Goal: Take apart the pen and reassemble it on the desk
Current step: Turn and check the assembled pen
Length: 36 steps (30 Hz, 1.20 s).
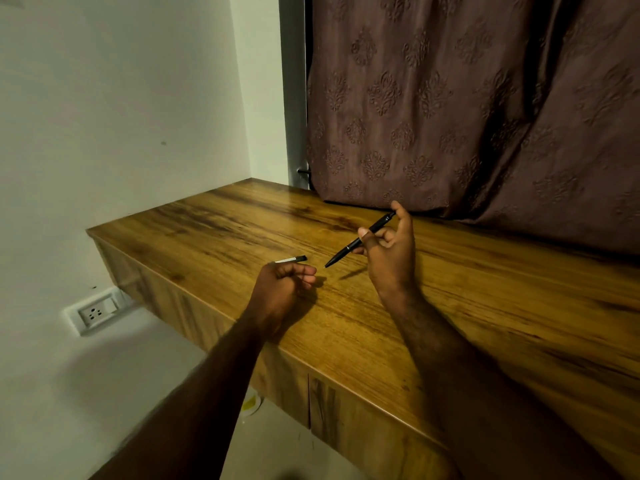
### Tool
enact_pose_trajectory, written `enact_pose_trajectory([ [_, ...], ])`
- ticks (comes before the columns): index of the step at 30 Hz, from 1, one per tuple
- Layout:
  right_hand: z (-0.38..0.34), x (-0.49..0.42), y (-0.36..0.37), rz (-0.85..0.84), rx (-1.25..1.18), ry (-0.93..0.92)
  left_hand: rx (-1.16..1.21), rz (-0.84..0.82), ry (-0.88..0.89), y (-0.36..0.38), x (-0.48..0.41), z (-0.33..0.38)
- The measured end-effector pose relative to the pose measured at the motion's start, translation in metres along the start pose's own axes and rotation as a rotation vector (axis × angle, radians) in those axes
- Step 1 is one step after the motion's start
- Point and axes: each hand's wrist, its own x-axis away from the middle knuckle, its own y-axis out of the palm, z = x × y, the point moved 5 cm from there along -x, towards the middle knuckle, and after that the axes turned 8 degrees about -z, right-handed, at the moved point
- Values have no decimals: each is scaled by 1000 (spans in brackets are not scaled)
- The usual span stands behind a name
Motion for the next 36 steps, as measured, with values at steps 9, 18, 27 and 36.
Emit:
enact_pose_trajectory([
  [9,-12,-2,-1,16,13,-60,-23,25,-4,1,2,3],
  [18,-12,-3,-2,-10,10,-47,32,16,-3,-1,-1,-1],
  [27,-11,-3,-1,-43,47,-44,22,15,-20,-9,-8,-10],
  [36,-12,-3,-4,-13,57,-58,-5,24,-29,-12,-11,-13],
])
